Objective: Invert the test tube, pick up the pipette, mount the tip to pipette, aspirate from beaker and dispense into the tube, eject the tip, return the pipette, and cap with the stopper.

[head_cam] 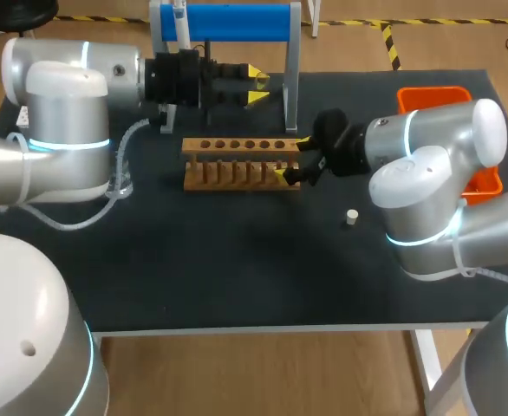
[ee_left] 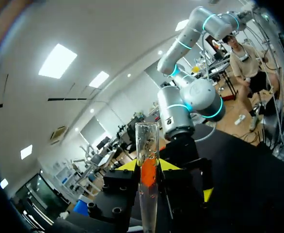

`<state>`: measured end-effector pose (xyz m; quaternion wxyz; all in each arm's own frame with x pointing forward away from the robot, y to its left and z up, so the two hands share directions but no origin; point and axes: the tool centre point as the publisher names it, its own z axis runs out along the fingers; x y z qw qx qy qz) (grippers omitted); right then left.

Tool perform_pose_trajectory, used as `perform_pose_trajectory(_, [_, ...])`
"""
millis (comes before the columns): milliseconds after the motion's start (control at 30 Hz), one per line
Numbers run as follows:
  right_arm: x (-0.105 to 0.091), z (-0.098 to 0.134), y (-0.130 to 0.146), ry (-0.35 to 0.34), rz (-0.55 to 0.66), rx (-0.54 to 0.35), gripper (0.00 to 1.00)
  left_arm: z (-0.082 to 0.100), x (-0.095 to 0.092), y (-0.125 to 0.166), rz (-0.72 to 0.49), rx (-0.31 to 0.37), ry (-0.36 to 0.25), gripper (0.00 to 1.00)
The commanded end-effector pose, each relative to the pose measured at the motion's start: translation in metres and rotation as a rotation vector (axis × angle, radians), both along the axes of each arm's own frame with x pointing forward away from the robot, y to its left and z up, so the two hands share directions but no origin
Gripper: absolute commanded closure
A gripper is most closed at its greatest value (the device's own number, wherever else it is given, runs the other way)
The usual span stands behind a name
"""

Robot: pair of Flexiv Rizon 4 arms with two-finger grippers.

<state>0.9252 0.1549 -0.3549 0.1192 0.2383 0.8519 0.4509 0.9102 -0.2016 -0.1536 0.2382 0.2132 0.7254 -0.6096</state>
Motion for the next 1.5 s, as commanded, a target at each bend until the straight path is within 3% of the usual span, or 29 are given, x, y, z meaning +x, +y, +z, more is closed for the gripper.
perform_pose_trajectory(33, [0.000, 0.000, 0.000, 0.001, 0.000, 0.000, 0.00, 0.004, 0.002, -0.002, -0.024, 0.051, 0.146, 1.00])
perform_pose_trajectory(467, [0.000, 0.000, 0.000, 0.001, 0.000, 0.000, 0.00, 0.004, 0.002, -0.002, -0.024, 0.051, 0.146, 1.00])
perform_pose_trajectory(567, [0.000, 0.000, 0.000, 0.001, 0.000, 0.000, 0.00, 0.004, 0.012, 0.004, -0.004, 0.039, 0.232, 1.00])
perform_pose_trajectory(700, [0.000, 0.000, 0.000, 0.001, 0.000, 0.000, 0.00, 0.006, 0.021, 0.006, 0.019, 0.004, 0.286, 1.00])
perform_pose_trajectory(967, [0.000, 0.000, 0.000, 0.001, 0.000, 0.000, 0.00, -0.001, 0.038, 0.010, 0.066, -0.150, 0.392, 1.00])
perform_pose_trajectory(1200, [0.000, 0.000, 0.000, 0.001, 0.000, 0.000, 0.00, -0.007, 0.050, 0.009, 0.101, -0.173, 0.472, 1.00])
perform_pose_trajectory(1500, [0.000, 0.000, 0.000, 0.001, 0.000, 0.000, 0.00, -0.013, 0.059, 0.000, 0.125, -0.154, 0.539, 1.00])
